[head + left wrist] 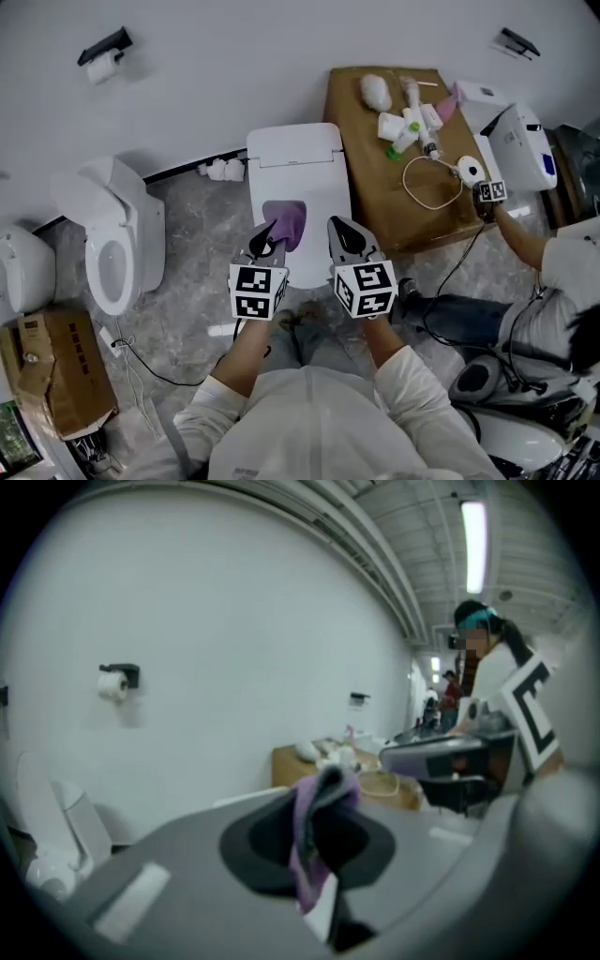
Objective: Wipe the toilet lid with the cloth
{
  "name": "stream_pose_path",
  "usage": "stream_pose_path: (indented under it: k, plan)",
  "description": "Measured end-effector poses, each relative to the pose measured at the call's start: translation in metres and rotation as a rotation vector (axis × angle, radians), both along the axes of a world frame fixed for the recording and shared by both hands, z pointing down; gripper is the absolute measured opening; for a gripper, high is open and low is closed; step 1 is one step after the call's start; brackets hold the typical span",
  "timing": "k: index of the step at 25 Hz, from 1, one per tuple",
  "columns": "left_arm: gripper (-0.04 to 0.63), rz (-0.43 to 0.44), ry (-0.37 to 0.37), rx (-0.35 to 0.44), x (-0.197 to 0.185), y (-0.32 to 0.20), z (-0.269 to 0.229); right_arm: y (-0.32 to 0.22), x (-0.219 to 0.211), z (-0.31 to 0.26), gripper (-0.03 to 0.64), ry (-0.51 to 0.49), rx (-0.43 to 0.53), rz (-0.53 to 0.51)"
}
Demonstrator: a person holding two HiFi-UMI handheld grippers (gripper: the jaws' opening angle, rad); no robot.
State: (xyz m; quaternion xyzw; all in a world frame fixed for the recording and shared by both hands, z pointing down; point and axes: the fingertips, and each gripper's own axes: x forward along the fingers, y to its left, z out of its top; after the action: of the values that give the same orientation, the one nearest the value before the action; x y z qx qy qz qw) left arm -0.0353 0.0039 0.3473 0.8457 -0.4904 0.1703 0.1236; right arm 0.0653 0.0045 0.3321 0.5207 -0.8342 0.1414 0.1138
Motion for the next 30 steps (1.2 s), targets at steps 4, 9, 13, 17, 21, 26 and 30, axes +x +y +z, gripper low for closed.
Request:
stream_pose_path:
  k: [4, 9, 13, 17, 21, 26, 30]
  plan:
    - [0.017, 0.002, 0.01, 0.078, 0.0, -0.003, -0.034, -0.004, -0.001, -0.029, 0.015, 0.001, 0.065, 0.004]
    - [0.017, 0.002, 0.024, 0.169, 0.003, -0.005, -0.075, -0.004, 0.0, -0.055, 0.015, 0.008, 0.12, 0.003]
    - [0.017, -0.008, 0.051, 0.229, 0.004, -0.001, -0.105, 0.0, 0.001, -0.076, 0.015, 0.003, 0.16, 0.01]
    - [0.017, -0.02, 0.064, 0.282, 0.003, 0.004, -0.13, 0.003, 0.001, -0.101, 0.015, -0.004, 0.208, 0.016]
    - [0.017, -0.025, 0.073, 0.317, 0.004, 0.012, -0.147, 0.009, -0.001, -0.12, 0.015, 0.0, 0.246, 0.013]
    - [0.017, -0.025, 0.081, 0.36, 0.006, 0.019, -0.169, 0.016, -0.005, -0.138, 0.015, 0.014, 0.284, -0.002]
    - [0.017, -0.021, 0.078, 0.38, 0.007, 0.025, -0.18, 0.024, -0.01, -0.15, 0.015, 0.013, 0.309, -0.012]
